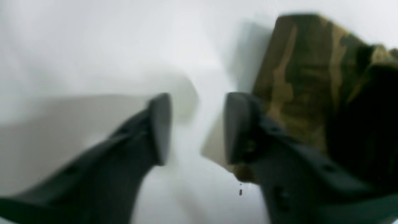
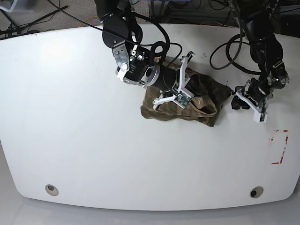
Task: Fold the T-shirt properly
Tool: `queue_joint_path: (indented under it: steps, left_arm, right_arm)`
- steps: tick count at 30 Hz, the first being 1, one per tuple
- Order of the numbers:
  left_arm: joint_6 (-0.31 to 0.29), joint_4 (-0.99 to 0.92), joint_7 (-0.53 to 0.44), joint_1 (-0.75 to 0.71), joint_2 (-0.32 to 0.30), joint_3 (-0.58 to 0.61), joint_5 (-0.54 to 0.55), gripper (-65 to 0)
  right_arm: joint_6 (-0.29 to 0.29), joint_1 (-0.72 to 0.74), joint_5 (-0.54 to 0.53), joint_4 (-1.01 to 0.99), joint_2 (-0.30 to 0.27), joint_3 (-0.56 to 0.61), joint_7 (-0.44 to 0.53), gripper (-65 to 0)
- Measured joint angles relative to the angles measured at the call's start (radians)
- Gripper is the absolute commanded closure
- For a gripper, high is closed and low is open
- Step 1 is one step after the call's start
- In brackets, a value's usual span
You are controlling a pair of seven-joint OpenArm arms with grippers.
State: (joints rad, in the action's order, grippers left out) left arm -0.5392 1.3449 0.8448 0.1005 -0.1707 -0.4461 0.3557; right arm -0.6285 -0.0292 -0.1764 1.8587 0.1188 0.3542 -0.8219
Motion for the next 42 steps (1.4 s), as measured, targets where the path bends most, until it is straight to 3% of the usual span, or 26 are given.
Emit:
queue_joint_path:
  steps: [6, 15, 28, 35, 42]
  left_arm:
    - [-0.019, -0.058, -0.001, 0.028, 0.029, 0.0, -0.004, -8.6]
    - [-0.019, -0.096, -0.072, 0.023, 0.034, 0.16, 0.019, -8.5]
    - [-0.026, 0.052, -0.101, -0.138, 0.052, 0.165, 0.047, -8.5]
    - [-0.027, 0.077, -0.089, -0.151, 0.054, 0.165, 0.045, -8.5]
    - [-0.026, 0.079, -0.082, -0.159, 0.063, 0.165, 0.085, -8.6]
  right_arm:
    - [0.0, -0.001, 0.003, 0.0, 0.0, 0.0, 0.002, 0.0]
    - [0.004, 0.004, 0.004, 0.0, 0.004, 0.006, -0.002, 0.0]
    - [0.008, 0.073, 0.008, -0.121, 0.025, 0.006, 0.03, 0.0]
    - [0.008, 0.088, 0.004, -0.263, 0.022, 0.006, 0.115, 0.0]
    - [0.011, 0.101, 0.007, -0.309, 0.022, 0.031, 0.119, -1.7]
